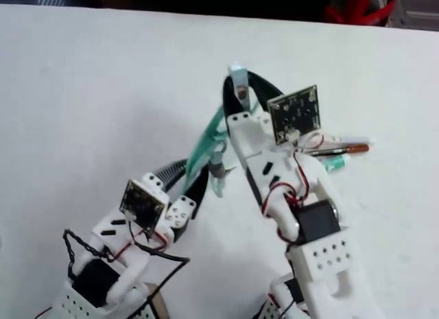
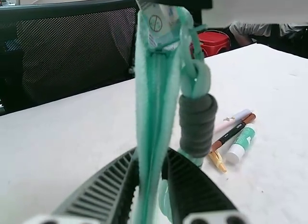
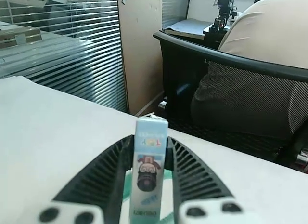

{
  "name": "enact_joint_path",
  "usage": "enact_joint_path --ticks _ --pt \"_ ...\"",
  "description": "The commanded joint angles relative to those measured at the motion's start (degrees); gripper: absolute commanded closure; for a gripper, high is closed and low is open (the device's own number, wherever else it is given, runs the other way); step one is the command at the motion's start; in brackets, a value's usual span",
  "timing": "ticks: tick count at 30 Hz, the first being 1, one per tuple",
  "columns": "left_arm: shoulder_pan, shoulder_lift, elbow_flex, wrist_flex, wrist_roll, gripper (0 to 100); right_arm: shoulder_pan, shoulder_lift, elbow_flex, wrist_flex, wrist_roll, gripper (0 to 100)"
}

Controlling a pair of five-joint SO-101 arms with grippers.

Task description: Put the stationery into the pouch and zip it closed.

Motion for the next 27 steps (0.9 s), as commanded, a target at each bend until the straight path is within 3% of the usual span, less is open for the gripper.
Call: enact_joint_path --ticks 1,6,12,27 --pt "-0.48 -0.40 -0.62 -1.58 0.70 92 -1.71 -5.49 -0.26 6.46 -0.53 98.1" --pt "-0.48 -0.40 -0.62 -1.58 0.70 92 -5.58 -11.03 -0.26 13.85 4.04 97.3" --pt "-0.48 -0.40 -0.62 -1.58 0.70 92 -6.55 -11.56 -0.26 16.22 6.15 77.2" --pt "-0.48 -0.40 -0.62 -1.58 0.53 92 -6.81 -11.21 -7.30 17.01 6.15 82.7"
